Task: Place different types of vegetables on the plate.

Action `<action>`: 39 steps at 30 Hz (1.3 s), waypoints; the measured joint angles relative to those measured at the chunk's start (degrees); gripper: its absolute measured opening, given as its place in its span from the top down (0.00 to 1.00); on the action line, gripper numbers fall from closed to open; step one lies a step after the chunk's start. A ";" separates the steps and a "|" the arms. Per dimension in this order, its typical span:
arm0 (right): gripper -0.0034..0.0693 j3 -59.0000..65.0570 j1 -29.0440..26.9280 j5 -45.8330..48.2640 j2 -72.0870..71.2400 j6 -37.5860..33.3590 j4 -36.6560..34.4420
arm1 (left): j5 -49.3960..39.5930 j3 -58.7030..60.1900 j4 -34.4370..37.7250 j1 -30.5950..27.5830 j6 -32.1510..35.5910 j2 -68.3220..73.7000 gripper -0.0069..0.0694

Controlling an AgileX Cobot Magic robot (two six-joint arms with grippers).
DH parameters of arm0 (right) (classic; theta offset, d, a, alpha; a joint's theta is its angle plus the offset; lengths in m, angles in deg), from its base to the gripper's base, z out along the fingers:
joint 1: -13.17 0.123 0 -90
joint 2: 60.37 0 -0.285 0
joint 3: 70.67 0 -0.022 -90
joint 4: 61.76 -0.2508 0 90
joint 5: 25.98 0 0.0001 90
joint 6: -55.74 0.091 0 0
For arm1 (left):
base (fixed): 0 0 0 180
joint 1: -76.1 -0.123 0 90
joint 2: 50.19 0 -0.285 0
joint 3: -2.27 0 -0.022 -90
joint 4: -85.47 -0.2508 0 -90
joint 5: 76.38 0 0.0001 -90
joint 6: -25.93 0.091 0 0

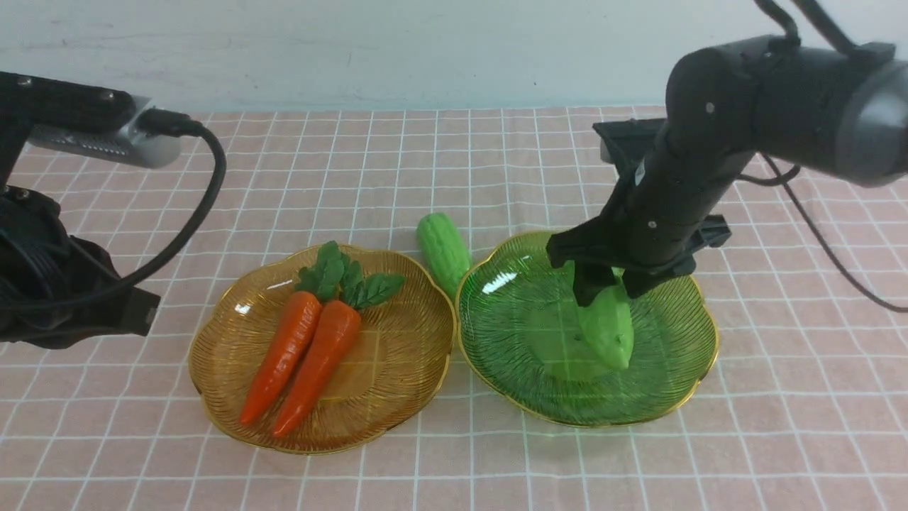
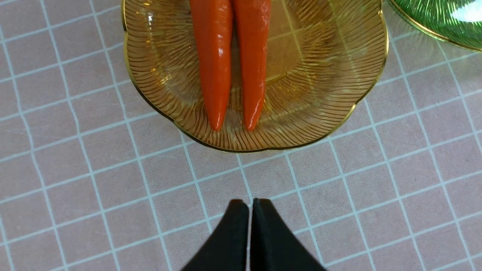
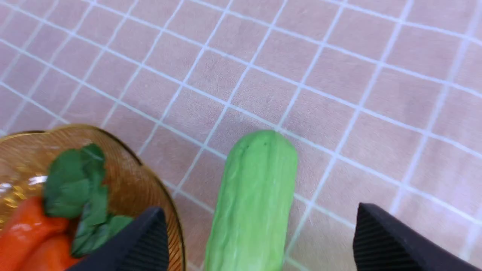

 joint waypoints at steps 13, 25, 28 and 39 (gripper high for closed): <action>0.13 -12.88 2.28 3.67 14.94 -0.97 1.01 | -3.15 0.00 0.00 0.00 -0.42 0.00 0.91; 0.39 -15.45 2.67 7.91 17.17 -1.02 -0.66 | -4.04 0.00 0.00 0.00 -0.81 0.00 0.91; 0.39 -22.45 2.67 12.77 17.45 -0.23 1.11 | -4.18 0.00 0.00 0.00 -0.81 0.00 0.91; 0.39 -37.47 1.03 20.39 8.49 9.75 4.93 | -4.28 0.00 -2.10 0.00 -0.30 -5.19 0.91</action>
